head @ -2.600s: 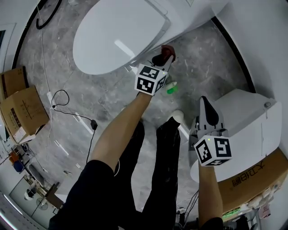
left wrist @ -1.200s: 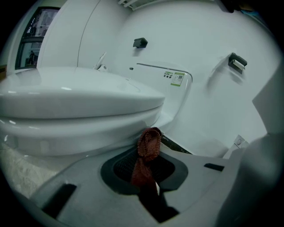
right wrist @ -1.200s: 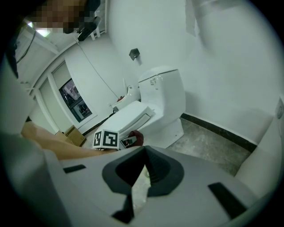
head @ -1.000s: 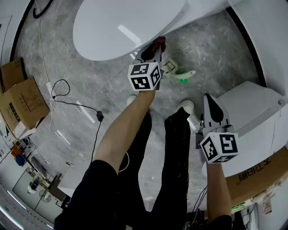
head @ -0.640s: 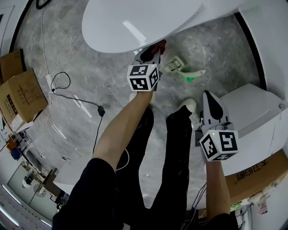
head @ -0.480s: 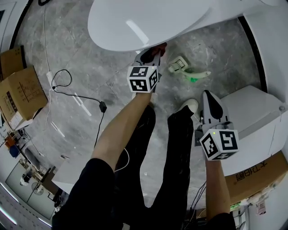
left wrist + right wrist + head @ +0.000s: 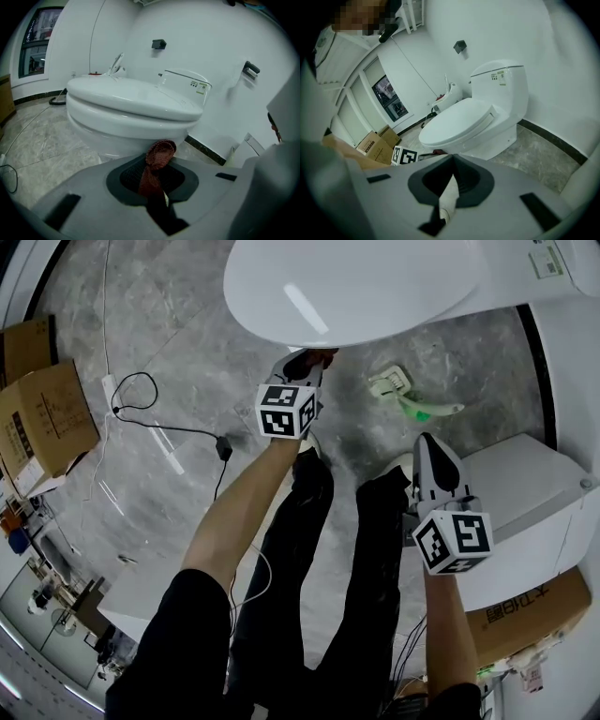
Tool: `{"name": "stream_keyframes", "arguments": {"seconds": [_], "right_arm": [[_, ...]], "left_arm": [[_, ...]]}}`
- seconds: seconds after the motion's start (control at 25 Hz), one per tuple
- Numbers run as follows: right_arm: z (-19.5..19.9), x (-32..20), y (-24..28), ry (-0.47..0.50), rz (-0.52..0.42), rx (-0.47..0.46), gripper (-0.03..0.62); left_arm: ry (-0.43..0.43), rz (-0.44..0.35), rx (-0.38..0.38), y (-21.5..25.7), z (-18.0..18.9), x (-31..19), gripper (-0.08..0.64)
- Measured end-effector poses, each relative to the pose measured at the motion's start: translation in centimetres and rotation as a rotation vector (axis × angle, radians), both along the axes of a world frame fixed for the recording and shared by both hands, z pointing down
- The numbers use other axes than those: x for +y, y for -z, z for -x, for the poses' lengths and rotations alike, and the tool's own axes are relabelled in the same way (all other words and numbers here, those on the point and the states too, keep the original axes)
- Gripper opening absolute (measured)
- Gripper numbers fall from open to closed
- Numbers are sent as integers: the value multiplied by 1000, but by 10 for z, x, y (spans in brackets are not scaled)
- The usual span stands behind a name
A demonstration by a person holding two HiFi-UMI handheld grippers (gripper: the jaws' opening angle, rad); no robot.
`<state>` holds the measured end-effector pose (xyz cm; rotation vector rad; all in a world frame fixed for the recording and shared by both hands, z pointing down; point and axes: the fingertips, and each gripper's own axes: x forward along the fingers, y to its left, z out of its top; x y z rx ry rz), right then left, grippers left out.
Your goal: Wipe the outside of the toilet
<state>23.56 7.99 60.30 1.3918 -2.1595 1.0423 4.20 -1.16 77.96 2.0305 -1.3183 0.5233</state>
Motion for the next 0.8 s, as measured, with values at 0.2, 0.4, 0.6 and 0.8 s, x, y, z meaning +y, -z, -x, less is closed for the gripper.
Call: {"name": "stream_keyframes", "arguments": {"seconds": [0.2,0.4,0.6,0.8], "right_arm": [[18,-2,0,16,2,11,2],[35,-2,-4,29,11,16,2],[47,-5,-4,43,16,24,2],[56,-11,-1,56,9,23,2]], "left_arm": [[-13,-2,-25,-1,33,1,54],[-13,2,-57,-3,69,-3,54],[-10,9,-101,-3,105,-12,54],[14,0,-136,6,139,-24,54]]}}
